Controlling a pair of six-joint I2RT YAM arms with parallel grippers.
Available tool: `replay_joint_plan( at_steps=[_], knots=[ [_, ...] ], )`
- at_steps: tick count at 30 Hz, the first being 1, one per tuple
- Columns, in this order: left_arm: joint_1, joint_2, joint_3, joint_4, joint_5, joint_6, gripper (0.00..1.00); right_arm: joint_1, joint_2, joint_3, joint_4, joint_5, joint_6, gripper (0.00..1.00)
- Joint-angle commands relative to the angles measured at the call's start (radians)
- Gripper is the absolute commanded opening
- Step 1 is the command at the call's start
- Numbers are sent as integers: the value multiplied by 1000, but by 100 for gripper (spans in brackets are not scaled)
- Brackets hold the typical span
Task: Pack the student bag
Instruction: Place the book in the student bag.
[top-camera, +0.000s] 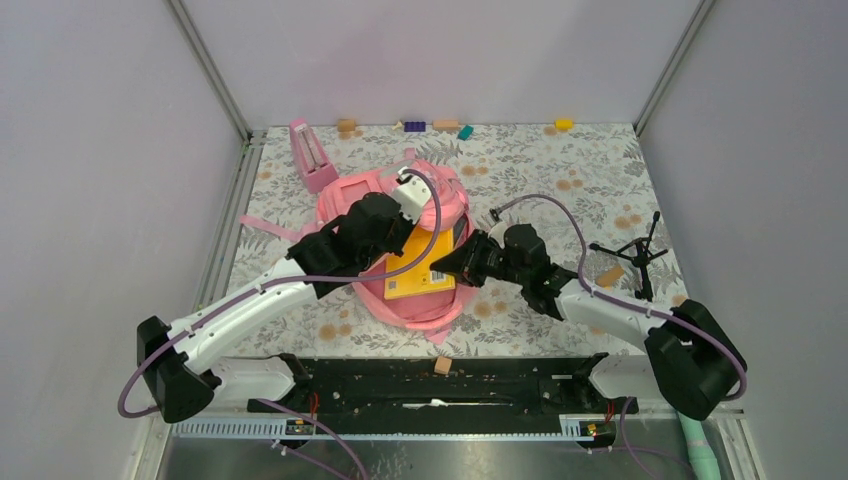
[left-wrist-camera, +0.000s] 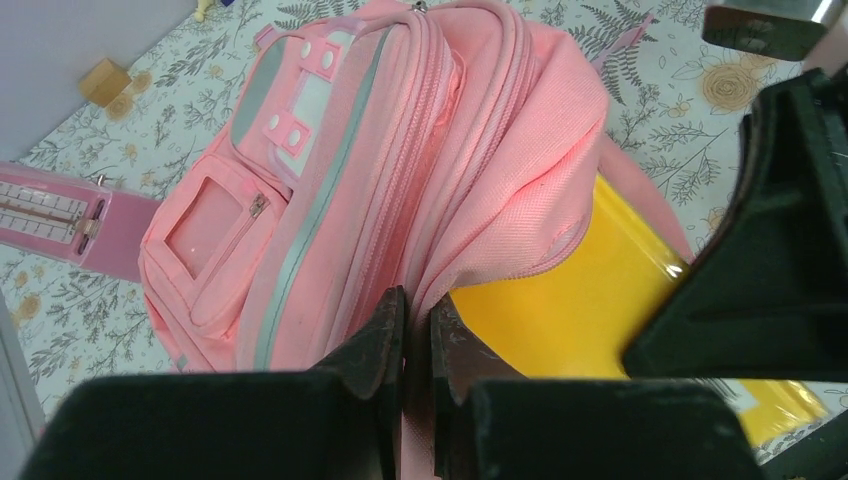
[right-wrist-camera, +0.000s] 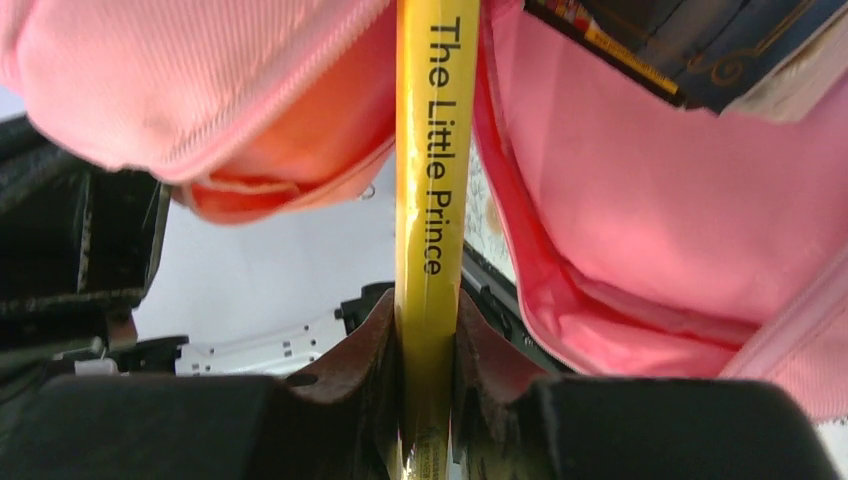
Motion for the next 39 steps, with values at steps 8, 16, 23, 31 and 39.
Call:
replay_joint_plan(
  at_steps=[8,16,23,31,39],
  knots=[
    [1,-83,27,171,14,4,0,4,207,253,145,260,-173,0],
    [1,-84,27,171,23,4,0,7,341,329,76,307,-269,0],
    [1,-80,28,171,30,4,0,9,384,281,86,341,-313,40],
    [1,-76,28,169,31,4,0,10,319,242,14,393,-420,61],
    [15,-79,38,160,34,-5,0,17,115,86,-41,488,-472,70]
  ],
)
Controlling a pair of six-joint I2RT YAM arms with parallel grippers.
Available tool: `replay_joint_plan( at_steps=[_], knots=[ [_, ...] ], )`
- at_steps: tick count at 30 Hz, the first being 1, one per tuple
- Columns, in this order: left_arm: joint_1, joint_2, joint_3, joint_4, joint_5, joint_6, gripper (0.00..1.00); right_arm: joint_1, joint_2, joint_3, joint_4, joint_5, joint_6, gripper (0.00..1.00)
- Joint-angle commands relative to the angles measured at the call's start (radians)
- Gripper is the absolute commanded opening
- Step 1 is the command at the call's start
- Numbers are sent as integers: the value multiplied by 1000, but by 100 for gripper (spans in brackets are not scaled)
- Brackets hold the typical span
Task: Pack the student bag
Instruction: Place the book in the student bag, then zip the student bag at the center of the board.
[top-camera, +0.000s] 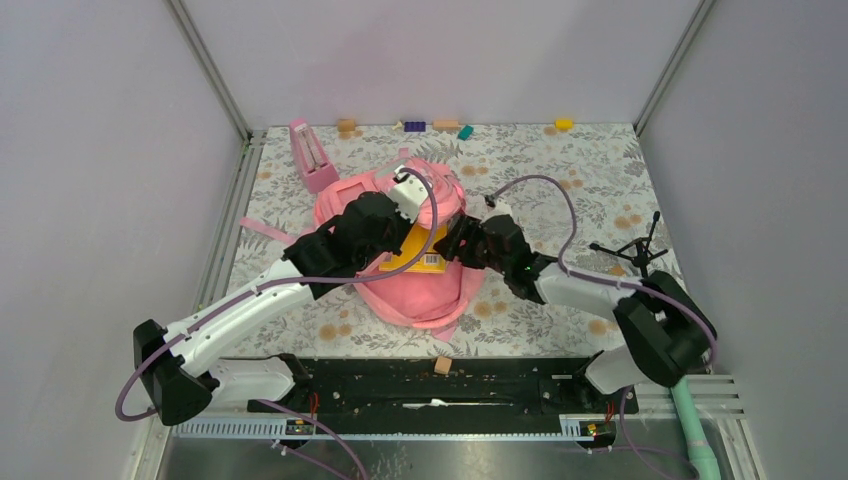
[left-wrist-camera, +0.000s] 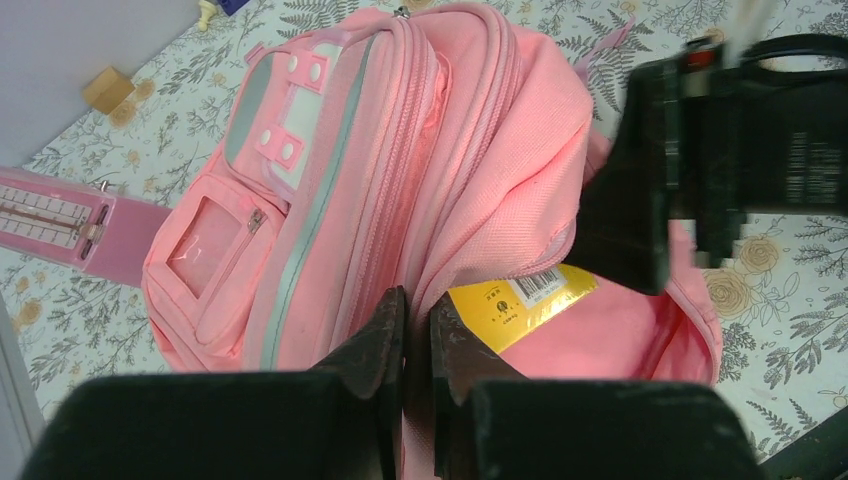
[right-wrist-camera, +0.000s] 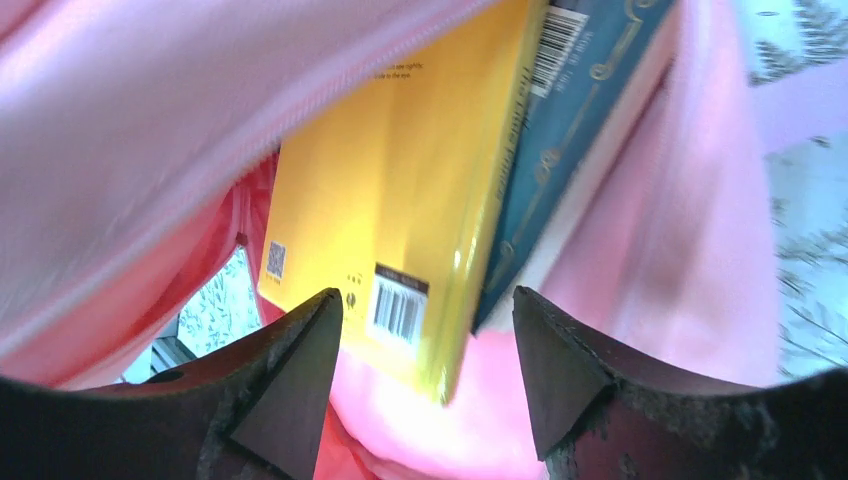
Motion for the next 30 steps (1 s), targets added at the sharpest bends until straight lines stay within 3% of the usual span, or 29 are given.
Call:
replay_joint_plan(
  at_steps=[1,6,11,15,19,23,30],
  knots=[
    [11,-62,40,155,29,-12,0,5,-204,-96,-8,94,-56,71],
    [11,-49,59,126,42,-15,0,-7,-353,-123,-161,108,-151,80],
    [15,-61,66,74,33,10,0,-113,-459,-154,-256,25,-256,84],
    [26,-88,-7,72,76,20,0,-246,-513,-176,-284,-109,-291,84],
    [28,-66,-32,91,157,-23,0,-254,-523,-175,-319,-185,-369,81],
    [28,13,35,99,232,-66,0,-231,-504,-232,-327,-186,-268,74],
    [28,113,70,217,282,-192,0,-62,-500,-385,-202,-110,-62,74]
  ],
)
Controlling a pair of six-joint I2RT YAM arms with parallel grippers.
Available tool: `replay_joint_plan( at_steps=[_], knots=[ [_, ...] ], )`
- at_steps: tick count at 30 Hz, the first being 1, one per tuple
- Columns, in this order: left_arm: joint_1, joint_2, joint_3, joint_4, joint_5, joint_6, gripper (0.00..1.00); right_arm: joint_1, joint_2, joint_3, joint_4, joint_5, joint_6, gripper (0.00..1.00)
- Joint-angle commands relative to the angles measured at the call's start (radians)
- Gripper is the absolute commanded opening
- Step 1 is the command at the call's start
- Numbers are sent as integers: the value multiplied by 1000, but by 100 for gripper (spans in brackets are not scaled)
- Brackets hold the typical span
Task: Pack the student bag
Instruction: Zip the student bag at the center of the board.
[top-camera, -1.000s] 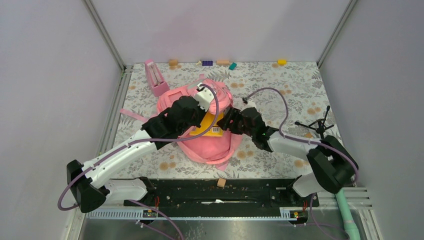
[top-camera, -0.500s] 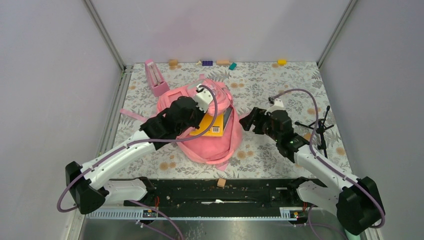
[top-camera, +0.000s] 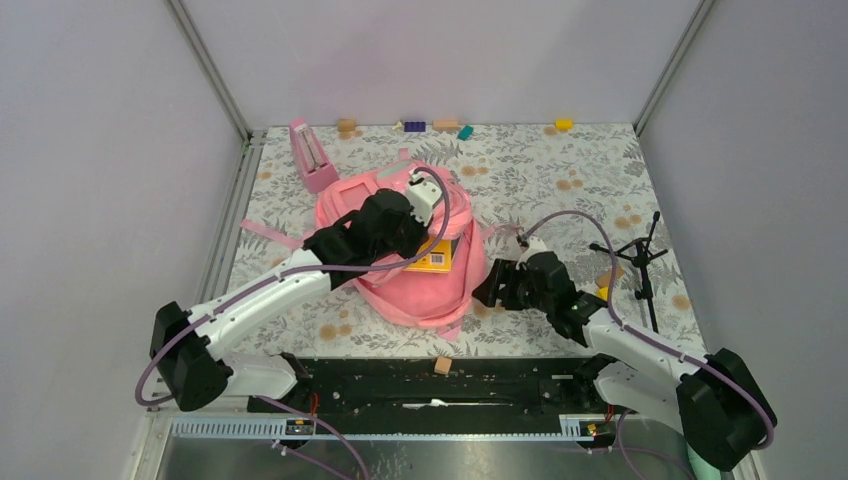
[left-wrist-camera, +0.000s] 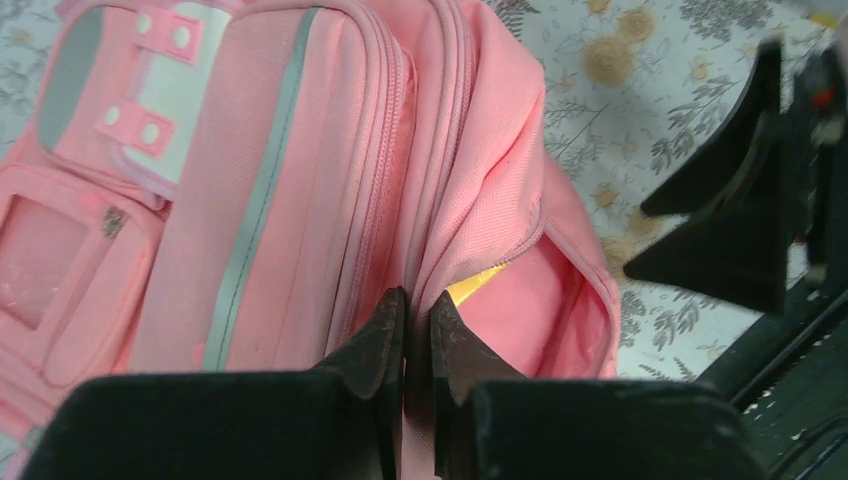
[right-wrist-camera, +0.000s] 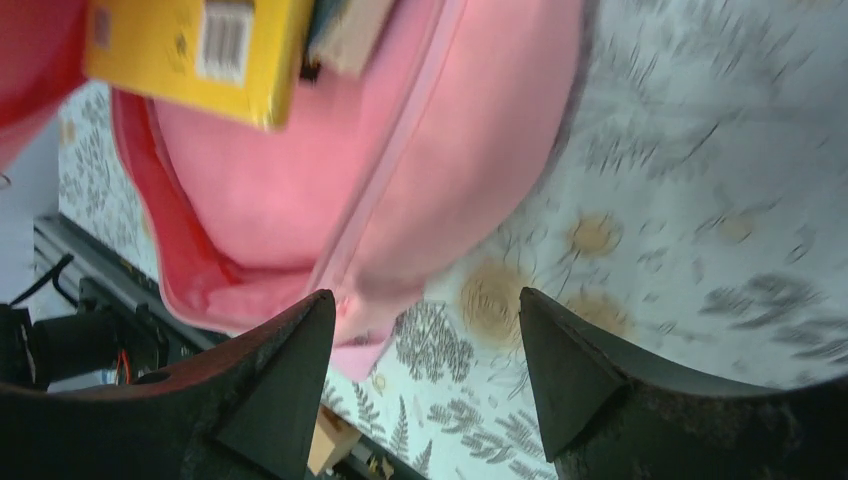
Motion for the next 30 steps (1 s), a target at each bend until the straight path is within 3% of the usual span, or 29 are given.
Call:
replay_joint_plan(
  at_steps=[1,6,12,16,19,20,21,23,24,25,30],
  knots=[
    [2,31,71,228,69,-101,0,80,16,-77,135,8,176,74],
    [2,14,6,303,69,-172,0,108,55,-171,367,-24,358,75],
    [2,-10,-60,391,88,-256,0,114,93,-178,441,37,395,77],
    [2,-9,-71,403,95,-291,0,114,192,-160,555,30,414,67],
    [2,-28,-87,425,95,-307,0,115,268,-167,694,15,466,49],
    [2,-40,-96,424,95,-309,8,116,286,-167,728,9,479,40],
    [2,-53,-107,422,108,-307,28,115,296,-168,750,6,490,29],
    [3,-90,-131,409,132,-295,81,114,295,-176,771,27,507,11],
    [2,-108,-146,409,132,-292,94,111,286,-181,770,45,510,4],
    [2,-131,-165,390,129,-290,98,107,267,-186,762,65,508,0],
    [6,-284,-323,438,152,-311,99,-13,155,-167,621,76,458,0]
  ],
)
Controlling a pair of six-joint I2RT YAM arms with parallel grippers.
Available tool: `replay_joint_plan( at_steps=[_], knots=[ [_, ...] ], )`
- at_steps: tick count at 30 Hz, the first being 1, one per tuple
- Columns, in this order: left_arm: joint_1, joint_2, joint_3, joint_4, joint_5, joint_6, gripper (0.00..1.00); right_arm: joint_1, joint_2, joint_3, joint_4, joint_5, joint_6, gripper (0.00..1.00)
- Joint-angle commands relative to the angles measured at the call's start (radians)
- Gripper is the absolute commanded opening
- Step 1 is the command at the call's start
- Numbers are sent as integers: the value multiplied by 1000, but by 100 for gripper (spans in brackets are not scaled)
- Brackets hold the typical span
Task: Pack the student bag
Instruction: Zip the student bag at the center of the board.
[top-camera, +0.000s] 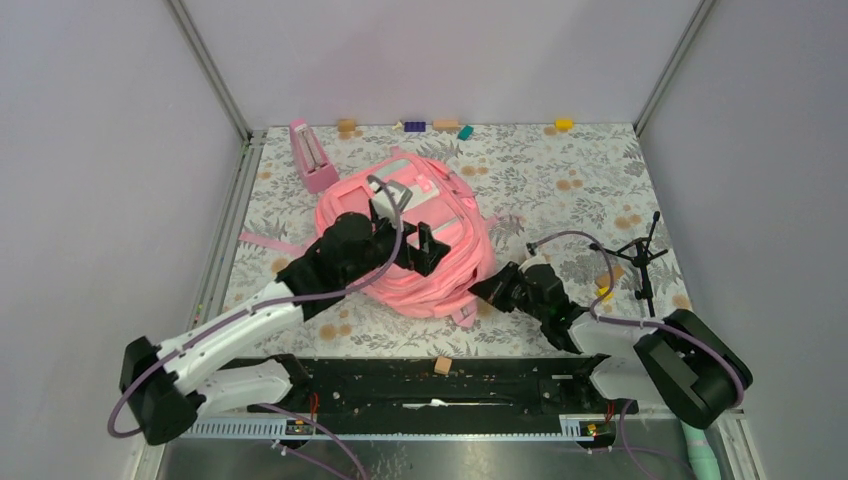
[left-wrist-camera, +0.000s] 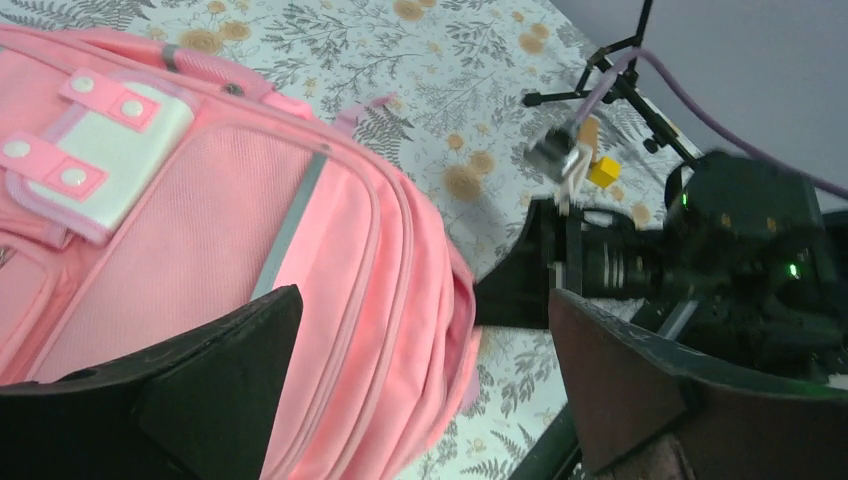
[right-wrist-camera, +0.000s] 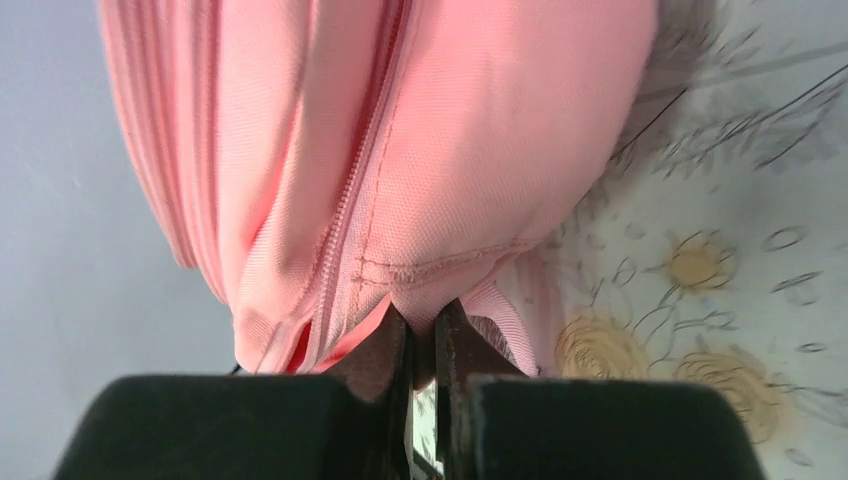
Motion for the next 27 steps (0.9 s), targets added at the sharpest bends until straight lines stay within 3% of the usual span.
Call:
replay_joint_plan(
  at_steps=[1,8,16,22,27],
  knots=[
    [7,-153,-155,118,59,-37,99,-124,-122,53,-27,40,-41,0],
    [18,-334,-397,121,-12,-138,99,-334,-157,182,-231,-59,-135,0],
    [18,-493,-660,148,-231,-244,99,-402,-78,216,-135,-173,-60,0],
    [26,-393,-769,312,-298,-271,99,-414,-32,187,10,-233,45,0],
    [36,-289,-781,438,-299,-269,93,-437,-92,190,-10,-254,70,0]
  ],
)
